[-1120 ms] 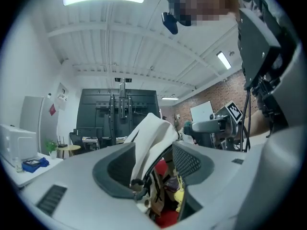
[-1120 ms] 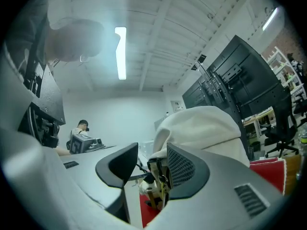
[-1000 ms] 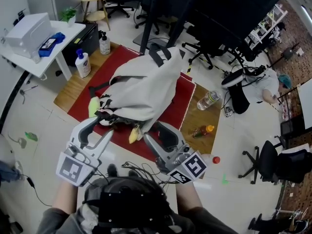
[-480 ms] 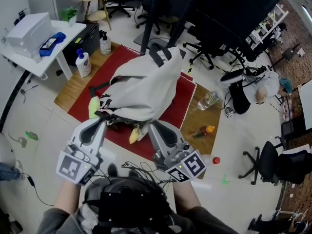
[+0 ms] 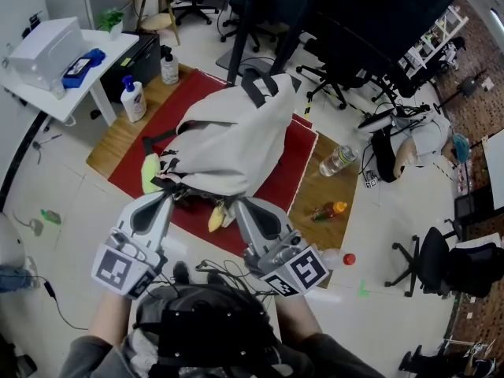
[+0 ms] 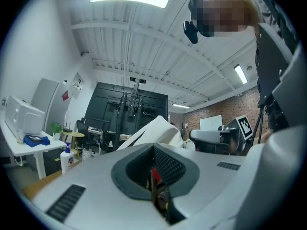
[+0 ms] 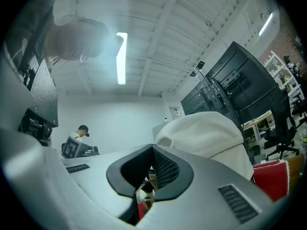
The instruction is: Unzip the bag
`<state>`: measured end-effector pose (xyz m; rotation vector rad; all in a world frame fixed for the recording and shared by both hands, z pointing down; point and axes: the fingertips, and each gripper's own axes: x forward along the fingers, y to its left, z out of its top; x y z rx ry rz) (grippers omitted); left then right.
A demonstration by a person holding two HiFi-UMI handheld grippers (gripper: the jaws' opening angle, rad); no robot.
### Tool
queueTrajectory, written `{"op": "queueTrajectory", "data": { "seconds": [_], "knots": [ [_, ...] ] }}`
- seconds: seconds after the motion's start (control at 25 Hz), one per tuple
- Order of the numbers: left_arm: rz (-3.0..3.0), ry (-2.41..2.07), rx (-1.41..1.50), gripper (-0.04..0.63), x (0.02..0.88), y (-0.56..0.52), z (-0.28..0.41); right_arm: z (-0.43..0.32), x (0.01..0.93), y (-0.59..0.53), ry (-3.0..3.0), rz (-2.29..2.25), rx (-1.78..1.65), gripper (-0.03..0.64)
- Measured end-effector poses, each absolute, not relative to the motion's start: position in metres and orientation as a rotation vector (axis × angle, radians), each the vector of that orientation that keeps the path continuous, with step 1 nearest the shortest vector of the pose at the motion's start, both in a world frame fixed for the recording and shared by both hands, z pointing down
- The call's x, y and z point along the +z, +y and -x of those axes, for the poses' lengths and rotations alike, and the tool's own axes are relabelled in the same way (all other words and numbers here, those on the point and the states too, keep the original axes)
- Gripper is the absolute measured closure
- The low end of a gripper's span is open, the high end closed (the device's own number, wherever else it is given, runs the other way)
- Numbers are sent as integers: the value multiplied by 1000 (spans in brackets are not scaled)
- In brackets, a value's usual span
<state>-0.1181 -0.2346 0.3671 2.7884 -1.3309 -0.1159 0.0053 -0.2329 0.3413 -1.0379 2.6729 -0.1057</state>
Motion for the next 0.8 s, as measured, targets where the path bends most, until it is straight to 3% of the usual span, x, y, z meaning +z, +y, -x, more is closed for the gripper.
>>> {"op": "queueTrajectory", "data": {
  "seconds": [0.8],
  "knots": [
    [-2798,-1306,-79,578,369,-235,114,-7,371,-236,2741,1117,-166,606]
  ]
}}
